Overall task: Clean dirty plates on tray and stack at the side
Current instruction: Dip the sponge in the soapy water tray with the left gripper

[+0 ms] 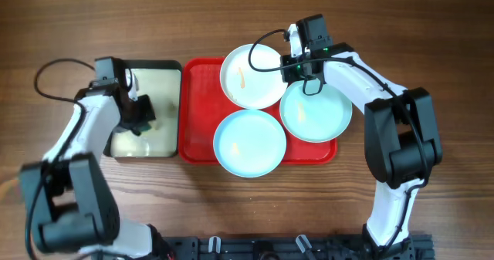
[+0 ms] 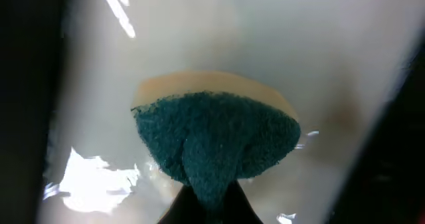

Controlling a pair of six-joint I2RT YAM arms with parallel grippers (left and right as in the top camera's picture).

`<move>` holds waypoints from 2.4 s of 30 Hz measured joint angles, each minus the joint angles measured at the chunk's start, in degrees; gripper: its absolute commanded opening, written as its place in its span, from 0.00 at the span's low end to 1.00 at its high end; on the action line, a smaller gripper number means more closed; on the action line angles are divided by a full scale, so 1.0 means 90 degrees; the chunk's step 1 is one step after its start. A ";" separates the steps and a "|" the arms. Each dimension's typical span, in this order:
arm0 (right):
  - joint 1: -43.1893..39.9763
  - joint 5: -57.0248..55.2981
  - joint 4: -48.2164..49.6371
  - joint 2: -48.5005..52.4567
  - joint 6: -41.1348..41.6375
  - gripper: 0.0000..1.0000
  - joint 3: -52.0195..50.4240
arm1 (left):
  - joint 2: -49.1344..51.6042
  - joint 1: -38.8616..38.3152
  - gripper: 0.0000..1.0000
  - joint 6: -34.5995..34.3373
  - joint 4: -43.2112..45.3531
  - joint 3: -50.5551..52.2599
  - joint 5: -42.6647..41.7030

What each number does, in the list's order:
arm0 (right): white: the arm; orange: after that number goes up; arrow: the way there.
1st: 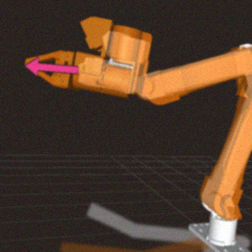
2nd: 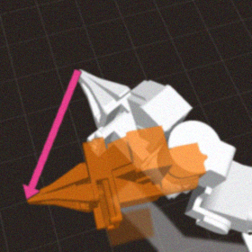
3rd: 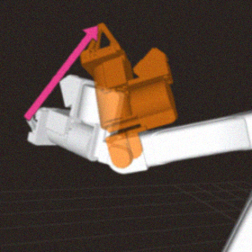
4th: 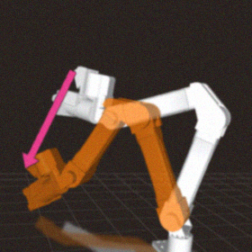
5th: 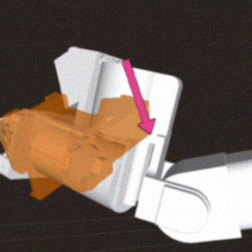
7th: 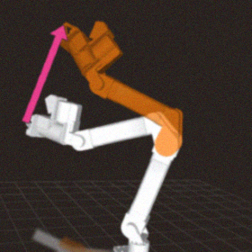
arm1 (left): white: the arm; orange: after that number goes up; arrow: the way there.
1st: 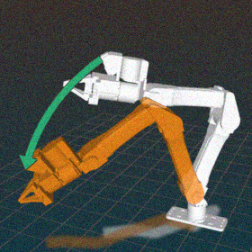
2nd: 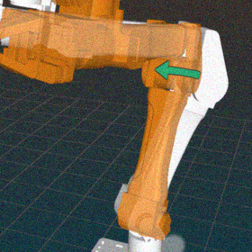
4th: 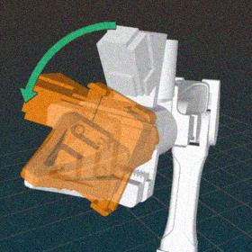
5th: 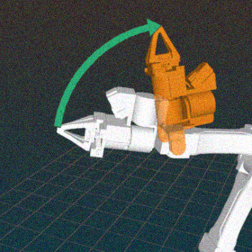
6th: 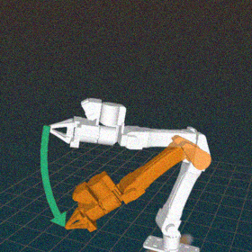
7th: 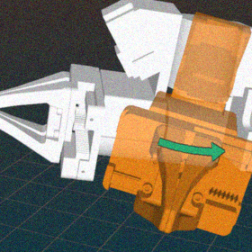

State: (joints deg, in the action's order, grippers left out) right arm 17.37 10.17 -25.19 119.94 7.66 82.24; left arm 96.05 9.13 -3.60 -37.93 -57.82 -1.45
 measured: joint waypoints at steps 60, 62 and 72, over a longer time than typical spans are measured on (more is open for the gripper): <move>0.0000 -0.0005 0.0000 0.0002 0.0000 0.16 0.0000 | 0.0520 0.0000 0.04 0.0321 0.0427 -0.0012 -0.0563; 0.0000 0.0000 -0.0002 0.0000 0.0000 0.17 0.0000 | 0.0515 0.0000 0.04 0.0323 0.0461 0.0010 -0.0585; 0.0000 0.0036 0.0000 0.0000 0.0000 0.04 0.0000 | -0.0947 0.0000 0.04 0.0321 0.0367 -0.0151 -0.0593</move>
State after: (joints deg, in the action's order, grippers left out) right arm 17.37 10.50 -25.19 119.94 7.66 82.24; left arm 87.53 9.13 -0.71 -34.63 -59.18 -6.79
